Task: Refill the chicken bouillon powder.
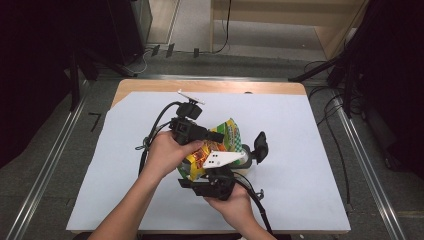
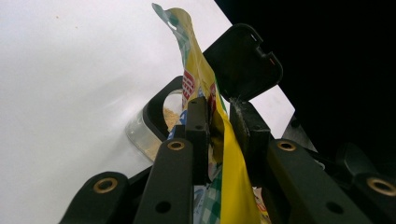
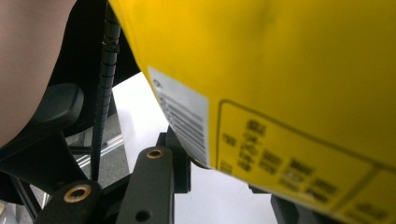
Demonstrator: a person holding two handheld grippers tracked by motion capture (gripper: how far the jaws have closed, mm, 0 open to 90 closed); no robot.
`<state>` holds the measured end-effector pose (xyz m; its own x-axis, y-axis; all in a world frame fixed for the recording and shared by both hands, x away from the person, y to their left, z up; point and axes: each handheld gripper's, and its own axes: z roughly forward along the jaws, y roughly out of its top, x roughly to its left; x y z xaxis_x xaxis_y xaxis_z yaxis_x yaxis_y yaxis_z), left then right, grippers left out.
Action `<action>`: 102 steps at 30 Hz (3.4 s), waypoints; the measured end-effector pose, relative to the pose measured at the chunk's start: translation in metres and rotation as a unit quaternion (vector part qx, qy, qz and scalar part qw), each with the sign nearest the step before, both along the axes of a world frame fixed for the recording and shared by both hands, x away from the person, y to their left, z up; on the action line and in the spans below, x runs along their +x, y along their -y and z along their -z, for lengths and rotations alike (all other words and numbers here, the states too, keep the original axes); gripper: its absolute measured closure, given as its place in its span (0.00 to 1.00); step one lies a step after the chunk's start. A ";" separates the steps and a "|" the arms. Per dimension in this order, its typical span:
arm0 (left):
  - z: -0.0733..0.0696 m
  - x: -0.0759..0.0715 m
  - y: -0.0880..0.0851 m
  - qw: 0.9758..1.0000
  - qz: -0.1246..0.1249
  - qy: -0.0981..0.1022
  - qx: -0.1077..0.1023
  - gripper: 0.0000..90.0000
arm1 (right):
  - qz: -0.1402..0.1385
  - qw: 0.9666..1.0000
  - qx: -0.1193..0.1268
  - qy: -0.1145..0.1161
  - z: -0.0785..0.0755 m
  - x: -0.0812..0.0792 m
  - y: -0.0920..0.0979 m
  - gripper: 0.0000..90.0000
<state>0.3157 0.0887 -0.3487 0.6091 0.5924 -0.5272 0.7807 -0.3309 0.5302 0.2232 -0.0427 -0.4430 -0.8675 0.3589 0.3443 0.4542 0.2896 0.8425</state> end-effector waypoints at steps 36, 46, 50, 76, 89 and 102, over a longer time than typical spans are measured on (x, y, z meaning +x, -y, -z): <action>0.000 -0.001 0.001 1.000 0.001 0.004 0.000 0.87 | 0.000 1.000 0.000 0.001 0.000 0.000 0.000 0.77; 0.000 -0.002 0.001 1.000 0.003 0.007 0.003 0.87 | 0.001 1.000 0.001 0.001 0.001 0.000 0.000 0.77; 0.000 -0.002 0.001 1.000 0.004 0.008 0.003 0.87 | 0.001 1.000 0.001 0.001 0.001 0.000 0.000 0.77; -0.001 -0.003 0.002 1.000 0.005 0.014 0.008 0.88 | 0.003 1.000 0.000 0.002 0.001 -0.001 -0.001 0.78; -0.002 -0.004 0.003 1.000 0.005 0.017 0.009 0.88 | 0.006 1.000 -0.001 0.003 0.000 -0.001 -0.001 0.77; -0.010 -0.008 0.000 0.999 0.003 0.031 0.007 0.88 | 0.011 1.000 0.013 0.010 -0.003 -0.002 -0.006 0.77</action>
